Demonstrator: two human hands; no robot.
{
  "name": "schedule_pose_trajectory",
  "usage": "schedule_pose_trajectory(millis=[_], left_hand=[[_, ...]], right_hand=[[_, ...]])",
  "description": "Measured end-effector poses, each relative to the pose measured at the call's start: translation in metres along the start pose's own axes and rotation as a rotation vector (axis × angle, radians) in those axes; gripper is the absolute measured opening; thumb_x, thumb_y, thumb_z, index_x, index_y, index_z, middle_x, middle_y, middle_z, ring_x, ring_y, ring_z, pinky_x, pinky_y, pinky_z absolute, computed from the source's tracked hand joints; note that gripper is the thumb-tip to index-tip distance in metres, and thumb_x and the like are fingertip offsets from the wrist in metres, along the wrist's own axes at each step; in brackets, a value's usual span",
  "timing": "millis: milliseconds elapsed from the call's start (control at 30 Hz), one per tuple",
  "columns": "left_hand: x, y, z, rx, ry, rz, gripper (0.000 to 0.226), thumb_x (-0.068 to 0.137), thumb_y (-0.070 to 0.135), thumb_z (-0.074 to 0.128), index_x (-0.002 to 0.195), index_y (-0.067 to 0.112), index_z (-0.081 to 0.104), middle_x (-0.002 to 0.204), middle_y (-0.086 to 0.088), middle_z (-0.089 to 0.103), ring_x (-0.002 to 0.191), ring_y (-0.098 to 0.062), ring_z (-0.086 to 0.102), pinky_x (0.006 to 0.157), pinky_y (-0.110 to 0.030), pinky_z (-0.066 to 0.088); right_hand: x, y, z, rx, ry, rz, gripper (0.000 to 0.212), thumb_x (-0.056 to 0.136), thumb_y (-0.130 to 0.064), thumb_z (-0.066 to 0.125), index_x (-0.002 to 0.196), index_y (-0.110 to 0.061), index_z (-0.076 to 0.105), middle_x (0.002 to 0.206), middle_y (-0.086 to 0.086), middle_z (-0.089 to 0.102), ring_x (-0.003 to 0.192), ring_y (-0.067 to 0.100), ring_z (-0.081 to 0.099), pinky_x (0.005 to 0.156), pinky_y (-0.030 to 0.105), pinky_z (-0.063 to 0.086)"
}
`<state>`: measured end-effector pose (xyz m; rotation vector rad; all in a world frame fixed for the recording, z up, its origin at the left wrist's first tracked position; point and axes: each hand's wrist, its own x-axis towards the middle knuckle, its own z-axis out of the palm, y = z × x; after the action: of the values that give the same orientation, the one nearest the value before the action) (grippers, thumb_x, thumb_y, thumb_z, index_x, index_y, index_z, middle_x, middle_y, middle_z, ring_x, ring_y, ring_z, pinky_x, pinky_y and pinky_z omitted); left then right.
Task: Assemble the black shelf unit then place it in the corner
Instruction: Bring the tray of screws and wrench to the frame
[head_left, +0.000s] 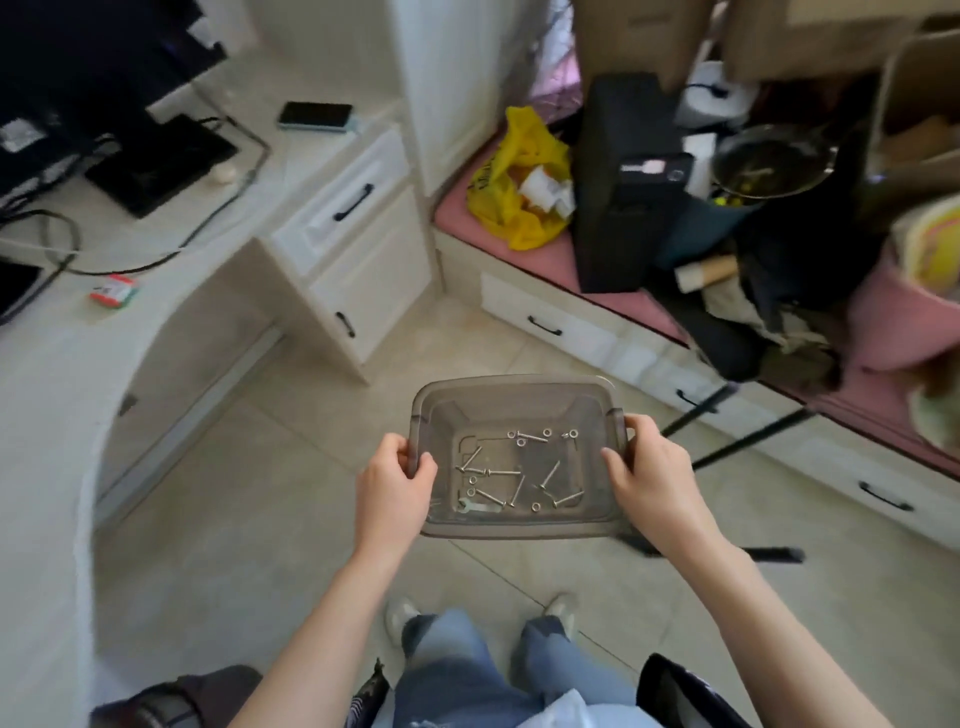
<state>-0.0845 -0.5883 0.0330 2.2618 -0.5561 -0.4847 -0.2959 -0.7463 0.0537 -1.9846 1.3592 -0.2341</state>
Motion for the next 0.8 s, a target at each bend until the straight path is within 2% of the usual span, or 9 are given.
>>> schedule_pose_trajectory(millis=[167, 267, 400, 500, 600, 700, 733, 800], left_hand=[[-0.023, 0.06, 0.078, -0.007, -0.086, 0.082, 0.03, 0.088, 0.011, 0.071, 0.073, 0.022, 0.048, 0.061, 0.012, 0.053, 0.061, -0.008, 0.051, 0.058, -0.028, 0.024], [-0.033, 0.092, 0.112, 0.011, -0.159, 0.135, 0.028, 0.088, 0.011, 0.072, 0.074, 0.02, 0.05, 0.06, 0.012, 0.053, 0.063, -0.023, 0.051, 0.06, -0.029, 0.025], [-0.037, 0.131, 0.153, 0.05, -0.275, 0.2, 0.026, 0.089, 0.014, 0.07, 0.074, 0.018, 0.05, 0.063, 0.007, 0.055, 0.07, -0.028, 0.052, 0.065, -0.032, 0.029], [-0.038, 0.159, 0.187, 0.056, -0.348, 0.253, 0.02, 0.09, 0.013, 0.07, 0.077, 0.012, 0.054, 0.062, 0.007, 0.055, 0.067, -0.024, 0.051, 0.065, -0.032, 0.029], [-0.038, 0.184, 0.217, 0.068, -0.443, 0.285, 0.02, 0.091, 0.015, 0.068, 0.079, 0.011, 0.053, 0.064, 0.005, 0.054, 0.07, -0.026, 0.051, 0.066, -0.032, 0.031], [-0.043, 0.213, 0.245, 0.092, -0.507, 0.351, 0.02, 0.091, 0.013, 0.068, 0.077, 0.012, 0.052, 0.061, 0.007, 0.052, 0.06, -0.007, 0.049, 0.056, -0.021, 0.031], [-0.046, 0.221, 0.254, 0.093, -0.524, 0.368, 0.02, 0.091, 0.013, 0.067, 0.077, 0.012, 0.052, 0.061, 0.008, 0.053, 0.059, -0.005, 0.05, 0.056, -0.019, 0.033], [-0.052, 0.235, 0.273, 0.097, -0.574, 0.385, 0.018, 0.091, 0.014, 0.067, 0.08, 0.012, 0.054, 0.064, 0.007, 0.056, 0.061, -0.007, 0.052, 0.056, -0.021, 0.031]], right_hand=[[-0.001, 0.068, -0.07, 0.013, 0.115, 0.097, 0.029, 0.094, -0.015, 0.06, 0.122, -0.014, 0.054, 0.078, -0.009, 0.056, 0.079, 0.018, 0.05, 0.07, 0.027, 0.034], [-0.006, 0.102, -0.102, 0.048, 0.181, 0.173, 0.029, 0.094, -0.014, 0.06, 0.122, -0.013, 0.055, 0.077, -0.008, 0.057, 0.081, 0.02, 0.053, 0.071, 0.028, 0.035], [-0.013, 0.138, -0.133, 0.072, 0.284, 0.278, 0.03, 0.093, -0.011, 0.061, 0.122, -0.01, 0.056, 0.072, -0.018, 0.051, 0.075, 0.02, 0.051, 0.064, 0.022, 0.029], [-0.017, 0.161, -0.153, 0.1, 0.359, 0.35, 0.031, 0.092, -0.008, 0.062, 0.123, -0.007, 0.057, 0.074, -0.015, 0.053, 0.077, 0.021, 0.051, 0.064, 0.019, 0.027], [-0.021, 0.178, -0.169, 0.123, 0.417, 0.427, 0.033, 0.092, -0.008, 0.062, 0.125, -0.006, 0.057, 0.083, -0.004, 0.058, 0.082, 0.02, 0.051, 0.066, 0.018, 0.028], [-0.028, 0.197, -0.184, 0.142, 0.474, 0.518, 0.033, 0.092, -0.007, 0.062, 0.125, -0.005, 0.057, 0.084, -0.002, 0.057, 0.083, 0.021, 0.051, 0.067, 0.018, 0.027], [-0.03, 0.203, -0.189, 0.151, 0.489, 0.541, 0.033, 0.092, -0.007, 0.063, 0.125, -0.004, 0.057, 0.084, -0.002, 0.057, 0.083, 0.021, 0.051, 0.067, 0.018, 0.027], [-0.035, 0.216, -0.198, 0.171, 0.508, 0.595, 0.034, 0.092, -0.007, 0.063, 0.126, -0.004, 0.057, 0.086, 0.0, 0.059, 0.084, 0.022, 0.052, 0.067, 0.019, 0.028]])
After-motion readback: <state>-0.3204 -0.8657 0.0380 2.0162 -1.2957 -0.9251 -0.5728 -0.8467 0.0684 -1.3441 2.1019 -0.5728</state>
